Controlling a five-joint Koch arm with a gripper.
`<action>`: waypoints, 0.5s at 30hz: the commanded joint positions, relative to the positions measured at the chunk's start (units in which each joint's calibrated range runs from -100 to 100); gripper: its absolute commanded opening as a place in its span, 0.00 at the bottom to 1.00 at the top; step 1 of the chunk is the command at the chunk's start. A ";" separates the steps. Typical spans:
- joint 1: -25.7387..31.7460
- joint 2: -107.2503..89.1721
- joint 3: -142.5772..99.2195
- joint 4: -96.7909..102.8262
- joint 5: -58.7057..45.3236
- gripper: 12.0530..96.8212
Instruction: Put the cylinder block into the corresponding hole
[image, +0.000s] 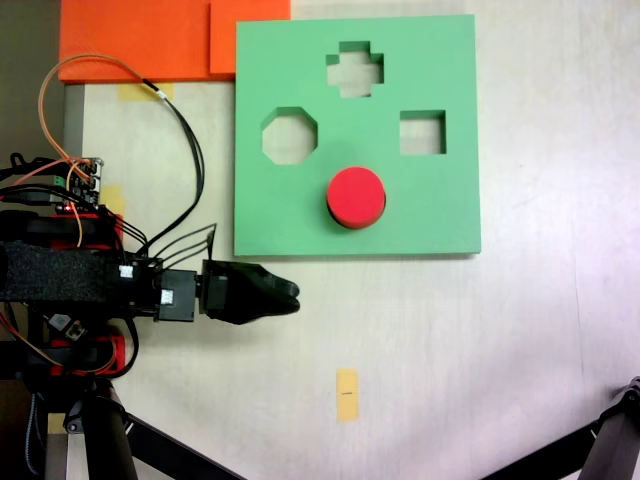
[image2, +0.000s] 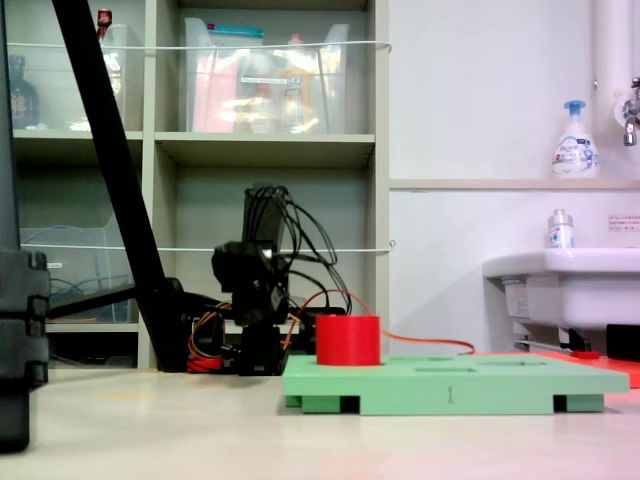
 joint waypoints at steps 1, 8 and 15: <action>-0.29 -0.96 -2.12 4.68 -11.48 0.44; 2.39 -0.96 -4.41 -0.71 -14.16 0.44; 1.95 -0.96 -4.41 -32.20 -14.11 0.44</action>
